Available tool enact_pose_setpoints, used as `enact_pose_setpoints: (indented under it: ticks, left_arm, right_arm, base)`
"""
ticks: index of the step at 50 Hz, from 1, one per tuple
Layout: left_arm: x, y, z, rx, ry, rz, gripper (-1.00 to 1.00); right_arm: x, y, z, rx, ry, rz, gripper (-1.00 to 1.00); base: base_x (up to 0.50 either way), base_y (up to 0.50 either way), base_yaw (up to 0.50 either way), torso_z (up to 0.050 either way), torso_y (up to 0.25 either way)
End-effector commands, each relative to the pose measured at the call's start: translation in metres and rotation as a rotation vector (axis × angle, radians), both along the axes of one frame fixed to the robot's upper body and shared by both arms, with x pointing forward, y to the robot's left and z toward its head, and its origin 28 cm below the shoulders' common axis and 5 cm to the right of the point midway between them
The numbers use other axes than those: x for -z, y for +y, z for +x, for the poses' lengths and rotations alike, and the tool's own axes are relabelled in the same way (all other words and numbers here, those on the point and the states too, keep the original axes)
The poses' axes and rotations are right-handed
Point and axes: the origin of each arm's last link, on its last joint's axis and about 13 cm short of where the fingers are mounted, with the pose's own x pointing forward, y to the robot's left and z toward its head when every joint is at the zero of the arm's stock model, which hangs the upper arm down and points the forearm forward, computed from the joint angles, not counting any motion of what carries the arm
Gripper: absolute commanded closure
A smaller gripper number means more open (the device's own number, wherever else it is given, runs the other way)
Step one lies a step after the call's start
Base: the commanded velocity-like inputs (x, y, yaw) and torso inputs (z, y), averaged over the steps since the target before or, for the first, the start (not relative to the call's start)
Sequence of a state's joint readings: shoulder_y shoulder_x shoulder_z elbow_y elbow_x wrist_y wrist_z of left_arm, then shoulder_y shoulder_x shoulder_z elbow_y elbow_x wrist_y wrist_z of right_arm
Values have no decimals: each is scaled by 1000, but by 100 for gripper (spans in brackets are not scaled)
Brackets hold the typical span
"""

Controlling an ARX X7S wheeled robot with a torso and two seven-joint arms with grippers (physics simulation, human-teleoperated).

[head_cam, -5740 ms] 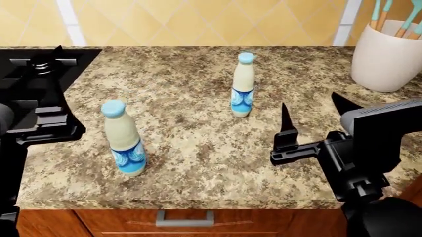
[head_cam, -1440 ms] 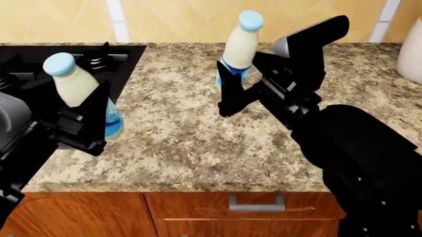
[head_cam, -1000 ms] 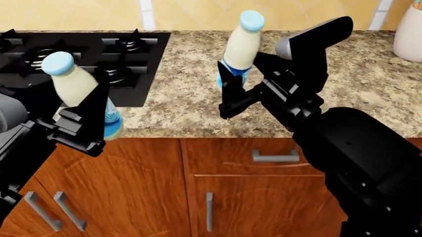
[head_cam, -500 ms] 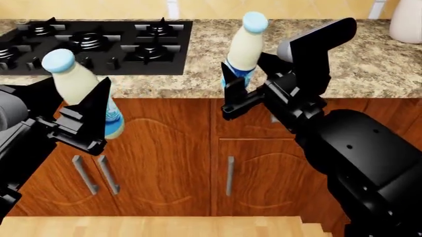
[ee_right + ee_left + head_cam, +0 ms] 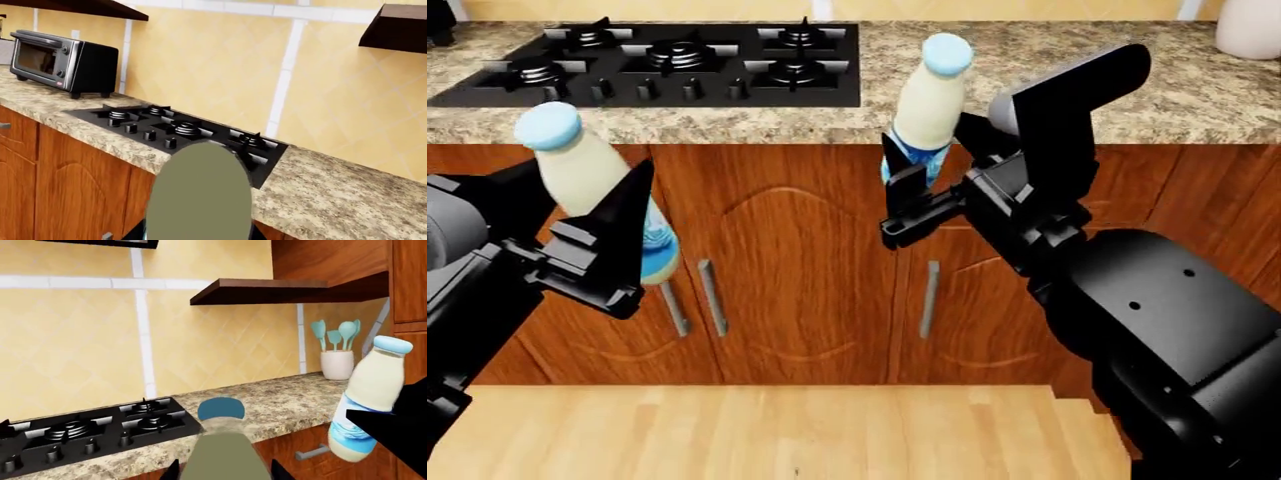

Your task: Move the drinks to the dining counter.

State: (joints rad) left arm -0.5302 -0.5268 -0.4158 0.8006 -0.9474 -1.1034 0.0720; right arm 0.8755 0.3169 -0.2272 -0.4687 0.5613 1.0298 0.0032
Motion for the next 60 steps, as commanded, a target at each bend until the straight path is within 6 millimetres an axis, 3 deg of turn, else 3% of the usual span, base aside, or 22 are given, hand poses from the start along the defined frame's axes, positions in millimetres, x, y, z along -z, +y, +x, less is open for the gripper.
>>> enact_pose_setpoints:
  ticks: [1,13,60]
  left_arm:
    - [-2,1,-1,-8,-13,-8,100]
    - [-2,1,-1,-10,-9,-2,100]
    - [-1,2,-4,-12,-12,-3,100]
  right_arm:
    - [-2,-3,0,21,-14,-3,100]
    - [2,-3,1,46,-26,-53,100]
    - [2,-3,-1,56,-16,-80,100]
  base:
    - [-500,313,0,0,0]
    - [-489,263,64,0,0]
    - [-284,-39,491,1,0]
